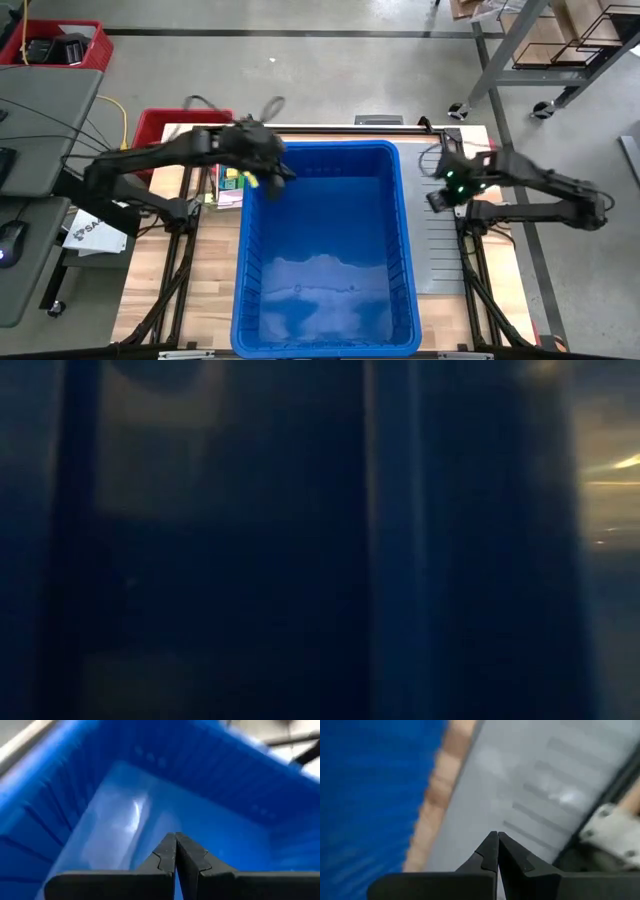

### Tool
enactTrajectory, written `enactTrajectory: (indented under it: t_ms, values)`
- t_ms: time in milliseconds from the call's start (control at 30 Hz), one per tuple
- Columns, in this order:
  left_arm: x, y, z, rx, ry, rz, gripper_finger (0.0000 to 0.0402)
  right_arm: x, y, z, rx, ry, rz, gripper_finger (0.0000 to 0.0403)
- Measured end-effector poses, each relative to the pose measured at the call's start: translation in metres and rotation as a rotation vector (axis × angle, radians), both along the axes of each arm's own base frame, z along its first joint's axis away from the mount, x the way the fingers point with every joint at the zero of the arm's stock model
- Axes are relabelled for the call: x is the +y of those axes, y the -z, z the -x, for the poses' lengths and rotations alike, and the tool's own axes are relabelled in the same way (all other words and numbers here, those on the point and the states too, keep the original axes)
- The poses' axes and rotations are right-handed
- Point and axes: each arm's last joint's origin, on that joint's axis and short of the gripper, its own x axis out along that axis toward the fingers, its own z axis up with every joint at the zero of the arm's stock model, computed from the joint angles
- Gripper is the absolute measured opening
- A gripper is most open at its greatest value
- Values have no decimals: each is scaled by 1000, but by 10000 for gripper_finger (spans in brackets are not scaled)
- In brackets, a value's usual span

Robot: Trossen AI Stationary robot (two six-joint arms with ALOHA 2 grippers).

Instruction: Sort blocks

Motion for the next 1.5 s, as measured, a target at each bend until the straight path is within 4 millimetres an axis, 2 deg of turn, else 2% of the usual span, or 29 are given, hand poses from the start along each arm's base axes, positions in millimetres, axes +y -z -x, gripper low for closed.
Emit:
enactTrajectory:
  t_ms: [100,300,400,467,600,667,767,867,1067,1200,1500]
  values:
    - [1,12,-7,69,20,-10,0,5,29,-2,43,-3,-75,0]
    - [1,26,-2,190,29,-54,0,14,23,-10,50,46,-53,0]
    - [-1,22,5,202,33,-101,0,23,28,-14,49,47,-100,0]
    - [-2,18,9,189,36,-130,0,29,31,-21,-12,16,-109,0]
    - [-2,5,23,156,18,-215,0,40,43,-37,-149,-214,-32,0]
    - [0,-1,30,139,-1,-246,0,42,52,-38,-117,-331,12,0]
    - [3,-9,41,114,-42,-269,0,42,70,-34,22,-383,15,0]
    - [5,-16,51,84,-78,-272,0,42,89,-30,141,-375,5,0]
    - [4,-24,64,49,-132,-253,0,42,118,-30,240,-334,-10,0]
    - [1,-24,74,86,-153,-237,0,46,125,-35,235,-308,-41,0]
    - [-5,-23,103,198,-210,-259,0,73,132,-60,65,-187,-102,0]
